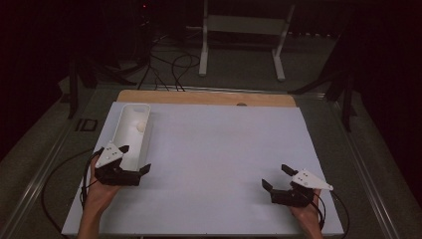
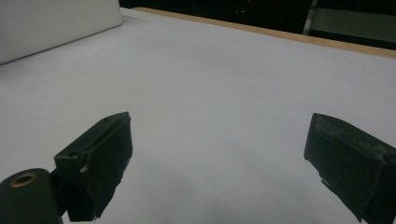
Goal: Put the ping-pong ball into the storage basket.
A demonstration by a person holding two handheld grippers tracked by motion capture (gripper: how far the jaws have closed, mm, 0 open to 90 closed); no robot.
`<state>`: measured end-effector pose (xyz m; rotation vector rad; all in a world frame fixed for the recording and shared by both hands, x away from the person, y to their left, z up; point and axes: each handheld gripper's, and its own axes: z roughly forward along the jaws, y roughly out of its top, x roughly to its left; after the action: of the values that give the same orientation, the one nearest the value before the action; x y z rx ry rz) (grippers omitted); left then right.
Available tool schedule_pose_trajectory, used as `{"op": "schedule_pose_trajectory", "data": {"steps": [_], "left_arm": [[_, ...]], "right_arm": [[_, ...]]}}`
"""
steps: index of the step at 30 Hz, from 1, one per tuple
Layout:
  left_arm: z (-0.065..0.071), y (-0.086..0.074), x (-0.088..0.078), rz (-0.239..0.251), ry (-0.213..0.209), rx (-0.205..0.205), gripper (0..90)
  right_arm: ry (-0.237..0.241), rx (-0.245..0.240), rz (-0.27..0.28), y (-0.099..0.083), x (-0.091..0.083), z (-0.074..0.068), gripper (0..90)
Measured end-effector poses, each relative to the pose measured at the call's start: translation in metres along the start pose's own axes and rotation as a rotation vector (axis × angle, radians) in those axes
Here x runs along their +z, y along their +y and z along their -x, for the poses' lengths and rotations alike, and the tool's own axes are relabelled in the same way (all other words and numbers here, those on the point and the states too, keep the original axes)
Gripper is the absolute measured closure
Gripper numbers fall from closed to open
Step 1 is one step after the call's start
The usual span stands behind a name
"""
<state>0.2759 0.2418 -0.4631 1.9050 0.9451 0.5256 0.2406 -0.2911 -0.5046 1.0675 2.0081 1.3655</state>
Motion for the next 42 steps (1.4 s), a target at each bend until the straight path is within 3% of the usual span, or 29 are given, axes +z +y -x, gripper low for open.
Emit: {"op": "schedule_pose_trajectory", "data": {"steps": [18,42], "left_arm": [[0.002,-0.013,-0.004,0.055,-0.010,-0.013,0.4],[0.008,-0.020,-0.016,0.111,-0.007,-0.013,0.6]], "right_arm": [[0.022,-0.001,-0.009,0.003,0.001,0.002,7.6],[0.075,-0.032,0.061,0.013,0.001,-0.001,7.6]]}}
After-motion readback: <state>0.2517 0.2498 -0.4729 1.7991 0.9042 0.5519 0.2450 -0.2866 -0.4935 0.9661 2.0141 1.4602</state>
